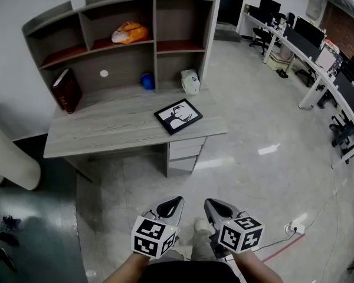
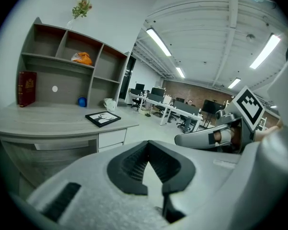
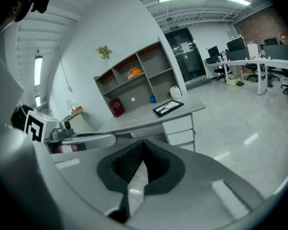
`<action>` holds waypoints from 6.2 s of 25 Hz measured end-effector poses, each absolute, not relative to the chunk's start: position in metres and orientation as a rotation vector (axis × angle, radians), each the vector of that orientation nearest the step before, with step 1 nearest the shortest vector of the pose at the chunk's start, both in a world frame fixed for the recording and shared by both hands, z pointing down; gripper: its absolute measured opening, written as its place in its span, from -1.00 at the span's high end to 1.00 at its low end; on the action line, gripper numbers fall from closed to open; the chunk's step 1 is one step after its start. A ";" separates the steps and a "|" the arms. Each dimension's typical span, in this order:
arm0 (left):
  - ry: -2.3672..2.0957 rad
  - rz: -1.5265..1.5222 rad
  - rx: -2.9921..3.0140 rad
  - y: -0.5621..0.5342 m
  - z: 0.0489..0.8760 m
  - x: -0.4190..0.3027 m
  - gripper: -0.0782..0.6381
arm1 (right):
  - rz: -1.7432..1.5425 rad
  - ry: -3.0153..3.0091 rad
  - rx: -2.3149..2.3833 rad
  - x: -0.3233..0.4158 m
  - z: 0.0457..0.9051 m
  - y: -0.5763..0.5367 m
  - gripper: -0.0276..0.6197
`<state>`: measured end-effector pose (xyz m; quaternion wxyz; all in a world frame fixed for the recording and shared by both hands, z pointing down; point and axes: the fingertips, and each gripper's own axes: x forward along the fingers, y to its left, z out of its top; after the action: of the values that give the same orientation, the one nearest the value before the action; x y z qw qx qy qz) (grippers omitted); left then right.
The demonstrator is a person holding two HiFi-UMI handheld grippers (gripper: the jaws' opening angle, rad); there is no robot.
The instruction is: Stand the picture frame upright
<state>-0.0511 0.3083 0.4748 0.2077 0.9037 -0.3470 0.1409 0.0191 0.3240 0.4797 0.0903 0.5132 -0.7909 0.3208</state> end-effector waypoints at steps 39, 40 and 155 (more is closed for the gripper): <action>-1.301 0.316 2.417 0.177 0.468 0.070 0.79 | 0.897 -2.548 1.010 0.122 0.487 0.166 0.92; -1.306 0.322 2.419 0.177 0.468 0.070 0.79 | 0.901 -2.548 1.010 0.123 0.487 0.166 0.92; -0.571 0.988 2.512 -0.192 0.624 -0.027 0.37 | 1.636 -1.582 1.968 0.062 0.629 -0.093 0.47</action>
<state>-0.0273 -0.1915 0.6240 0.1902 0.8939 -0.2034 0.3514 0.0621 -0.0930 0.6290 0.0663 0.6527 -0.5247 0.5424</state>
